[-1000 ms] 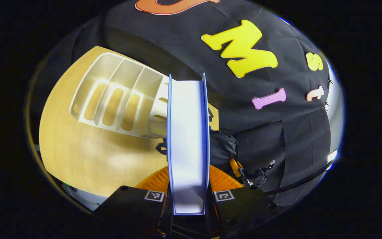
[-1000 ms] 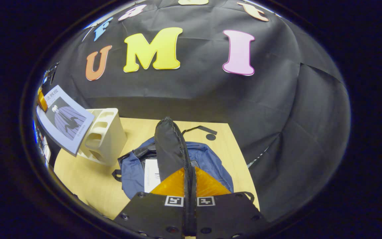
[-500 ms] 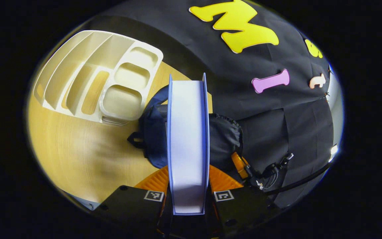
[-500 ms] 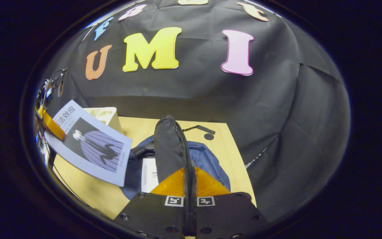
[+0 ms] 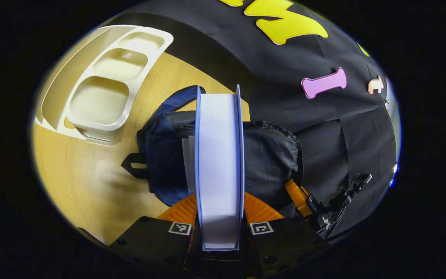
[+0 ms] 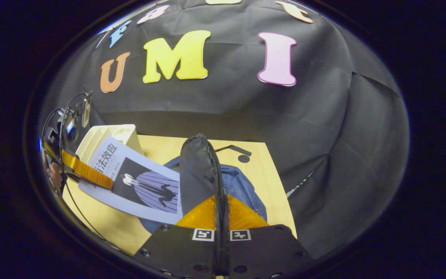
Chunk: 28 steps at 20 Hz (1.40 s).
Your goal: Open the schoolbag, grab two books from the bookshelf and put them into the schoolbag.
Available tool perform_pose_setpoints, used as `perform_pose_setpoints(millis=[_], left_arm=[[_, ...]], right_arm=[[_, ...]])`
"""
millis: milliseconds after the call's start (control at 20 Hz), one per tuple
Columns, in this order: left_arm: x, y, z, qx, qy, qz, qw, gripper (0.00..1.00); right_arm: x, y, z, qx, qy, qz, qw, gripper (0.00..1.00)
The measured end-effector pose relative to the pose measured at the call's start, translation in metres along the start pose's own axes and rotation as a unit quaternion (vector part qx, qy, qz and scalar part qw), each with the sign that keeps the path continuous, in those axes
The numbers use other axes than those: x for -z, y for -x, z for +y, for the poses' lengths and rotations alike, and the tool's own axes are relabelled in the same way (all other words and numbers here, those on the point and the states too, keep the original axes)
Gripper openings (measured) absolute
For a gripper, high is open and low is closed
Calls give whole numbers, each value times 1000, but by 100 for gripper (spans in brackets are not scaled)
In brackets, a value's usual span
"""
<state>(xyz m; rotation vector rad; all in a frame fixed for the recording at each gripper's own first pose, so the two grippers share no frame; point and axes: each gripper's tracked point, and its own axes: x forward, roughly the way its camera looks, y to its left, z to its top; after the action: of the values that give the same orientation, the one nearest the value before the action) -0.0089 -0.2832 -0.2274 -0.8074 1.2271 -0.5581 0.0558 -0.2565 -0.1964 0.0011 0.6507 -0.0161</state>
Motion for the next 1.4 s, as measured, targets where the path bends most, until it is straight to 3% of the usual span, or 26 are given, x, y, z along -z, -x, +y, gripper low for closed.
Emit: perform_pose_setpoints(millis=[100, 750, 800, 900, 950, 1400], left_arm=[[1, -11, 3, 3, 14, -2, 1000, 40], [8, -64, -8, 65, 47, -14, 997, 41], [8, -68, -11, 70, 50, -13, 996, 46], [8, -79, -16, 81, 54, -13, 995, 35], [7, -85, -19, 85, 56, -11, 995, 41], [12, -137, -35, 141, 78, -7, 987, 41]], right_arm=[[1, -2, 0, -2, 0, 2, 1000, 0], [-21, 5, -11, -8, 2, -18, 1000, 0], [-23, 5, -13, -7, 2, -19, 1000, 0], [-25, 5, -16, -6, 2, -19, 1000, 0], [-26, 6, -18, -6, 2, -19, 1000, 0], [-28, 4, -19, -12, 12, -9, 1000, 0]])
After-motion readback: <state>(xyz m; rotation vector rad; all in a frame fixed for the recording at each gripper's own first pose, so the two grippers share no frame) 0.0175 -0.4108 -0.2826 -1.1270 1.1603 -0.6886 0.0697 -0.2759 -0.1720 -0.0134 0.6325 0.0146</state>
